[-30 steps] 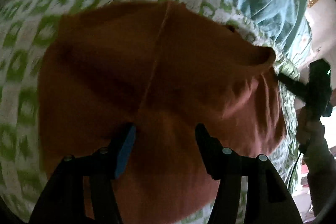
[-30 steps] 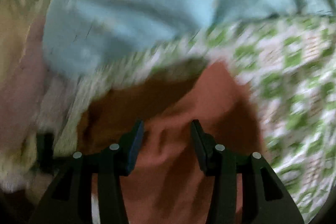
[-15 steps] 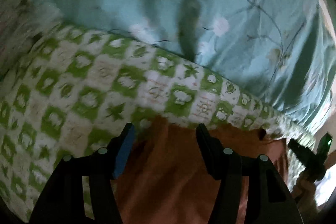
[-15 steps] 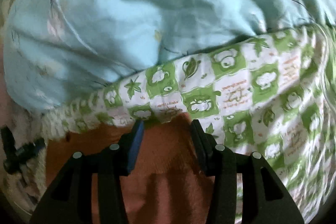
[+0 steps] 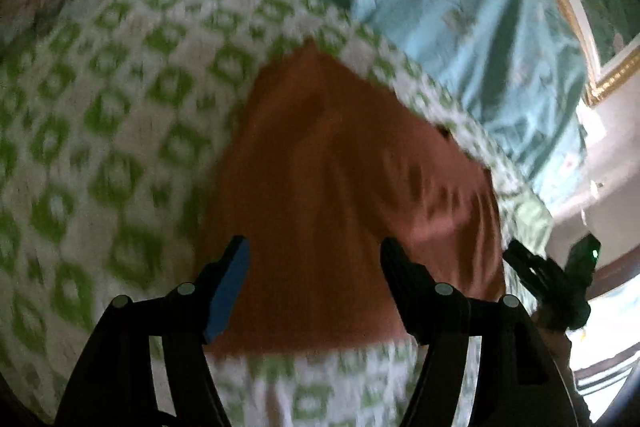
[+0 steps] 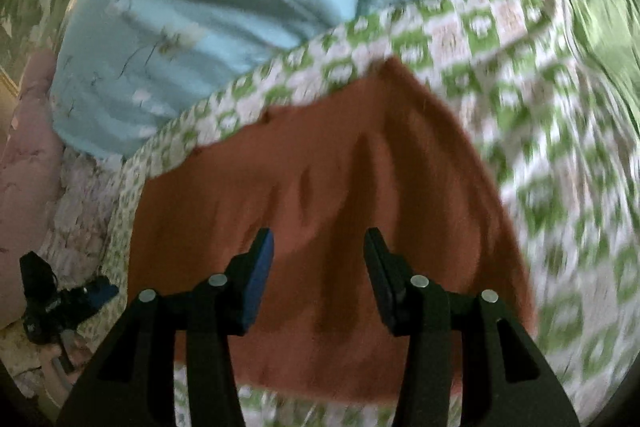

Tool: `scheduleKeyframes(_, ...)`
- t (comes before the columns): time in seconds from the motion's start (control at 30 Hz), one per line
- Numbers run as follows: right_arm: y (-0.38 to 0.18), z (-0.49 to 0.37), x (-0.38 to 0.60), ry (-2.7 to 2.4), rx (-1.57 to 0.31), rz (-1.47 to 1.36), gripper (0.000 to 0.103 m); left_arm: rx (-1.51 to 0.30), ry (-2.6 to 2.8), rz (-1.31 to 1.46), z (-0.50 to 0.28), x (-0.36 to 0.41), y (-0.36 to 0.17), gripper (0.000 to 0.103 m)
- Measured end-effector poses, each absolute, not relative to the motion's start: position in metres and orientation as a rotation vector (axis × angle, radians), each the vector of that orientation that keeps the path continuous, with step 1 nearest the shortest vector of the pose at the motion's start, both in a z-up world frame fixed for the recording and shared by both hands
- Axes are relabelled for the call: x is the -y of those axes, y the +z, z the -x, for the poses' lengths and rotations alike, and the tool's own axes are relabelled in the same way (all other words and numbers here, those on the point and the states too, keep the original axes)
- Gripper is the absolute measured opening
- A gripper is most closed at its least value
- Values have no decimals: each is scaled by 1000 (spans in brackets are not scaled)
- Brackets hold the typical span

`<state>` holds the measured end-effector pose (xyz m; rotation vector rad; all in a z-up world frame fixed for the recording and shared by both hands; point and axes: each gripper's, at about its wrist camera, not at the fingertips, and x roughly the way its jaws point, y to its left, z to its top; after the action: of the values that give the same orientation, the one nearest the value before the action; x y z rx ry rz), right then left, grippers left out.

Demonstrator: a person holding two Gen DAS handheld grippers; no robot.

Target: Fold small clothes

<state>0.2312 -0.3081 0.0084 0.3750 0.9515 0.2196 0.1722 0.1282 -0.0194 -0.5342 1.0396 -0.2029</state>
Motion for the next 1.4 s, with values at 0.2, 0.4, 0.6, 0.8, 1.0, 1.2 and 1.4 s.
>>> scheduleKeyframes(0.2,1,-199,297,256,-980,-441,50,-1101,-183,645,-128,-121,-43,71)
scheduleKeyframes(0.4,-3,-187,289,316,-1031,-413,50,-1121,-103,697,-110,-117,-67,71)
scheduleKeyframes(0.6,-3,-185,295,335,-1047,-412,50,-1070,-16,792,-119,-128,-83,71)
scheduleKeyframes(0.8,-7,-183,303,336,-1063,-418,50,-981,31,888,-140,-138,-95,73)
scheduleKeyframes(1.0,-12,-189,315,338,-1080,-420,50,-945,-12,769,-165,-123,-77,13)
scheduleKeyframes(1.2,-14,-197,326,372,-1079,-435,50,-868,-101,548,-173,-75,-25,10)
scheduleKeyframes(1.4,-9,-212,348,396,-1062,-505,50,-812,-299,353,-186,20,18,10)
